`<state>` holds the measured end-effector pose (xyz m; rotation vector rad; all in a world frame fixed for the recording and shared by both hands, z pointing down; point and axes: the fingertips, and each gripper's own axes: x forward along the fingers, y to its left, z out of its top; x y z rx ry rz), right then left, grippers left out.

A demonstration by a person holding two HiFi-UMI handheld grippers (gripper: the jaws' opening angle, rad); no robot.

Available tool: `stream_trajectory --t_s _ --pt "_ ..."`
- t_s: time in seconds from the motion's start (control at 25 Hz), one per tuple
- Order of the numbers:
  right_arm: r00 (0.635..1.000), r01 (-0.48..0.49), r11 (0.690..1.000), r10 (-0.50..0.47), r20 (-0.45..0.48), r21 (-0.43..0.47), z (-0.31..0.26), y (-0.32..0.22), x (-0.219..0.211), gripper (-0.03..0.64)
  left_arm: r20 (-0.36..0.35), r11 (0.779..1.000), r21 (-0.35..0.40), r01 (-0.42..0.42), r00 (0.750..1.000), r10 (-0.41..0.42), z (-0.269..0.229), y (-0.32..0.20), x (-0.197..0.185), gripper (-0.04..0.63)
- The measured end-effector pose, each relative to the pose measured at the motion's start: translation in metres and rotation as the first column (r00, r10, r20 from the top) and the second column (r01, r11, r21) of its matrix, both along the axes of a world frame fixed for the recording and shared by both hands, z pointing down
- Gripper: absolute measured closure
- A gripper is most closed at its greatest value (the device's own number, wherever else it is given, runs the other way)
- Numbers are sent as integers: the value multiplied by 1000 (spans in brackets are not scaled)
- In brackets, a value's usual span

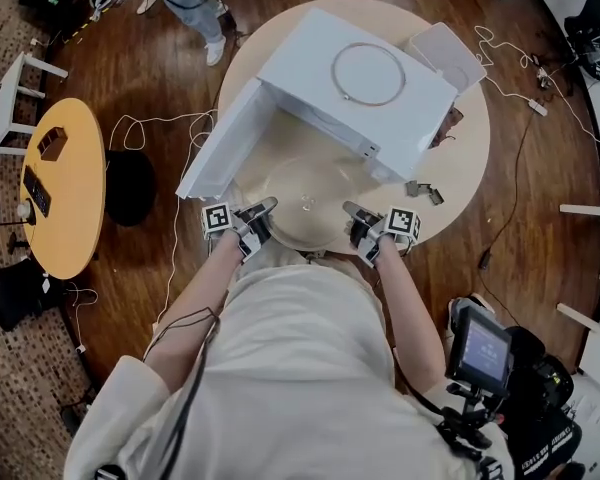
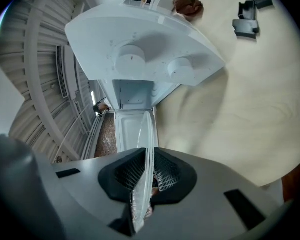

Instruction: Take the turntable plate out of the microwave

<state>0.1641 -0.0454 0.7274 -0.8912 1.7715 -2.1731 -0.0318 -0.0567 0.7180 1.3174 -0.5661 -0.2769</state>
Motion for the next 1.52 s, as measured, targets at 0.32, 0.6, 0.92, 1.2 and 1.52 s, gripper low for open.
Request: stream_trajectory --t_s 0.32,0.6,0.92,1.2,1.52 --pt "1000 13 999 -13 -11 -37 23 -5 0 583 19 999 -47 27 999 -26 23 -1 0 563" --pt "1000 17 997 -19 -15 -73 45 -5 2 583 48 996 -85 27 999 -23 43 -1 2 563" --pt "1000 17 993 -19 -18 -114 63 -7 2 583 93 989 -147 13 996 1 69 0 -2 563" --pt "1000 4 991 -6 -20 -136 77 -9 3 583 106 989 -147 -9 994 24 74 -10 3 563" --pt "1000 -4 986 1 -21 -169 90 -7 2 583 123 984 -179 -16 992 39 84 -11 2 563"
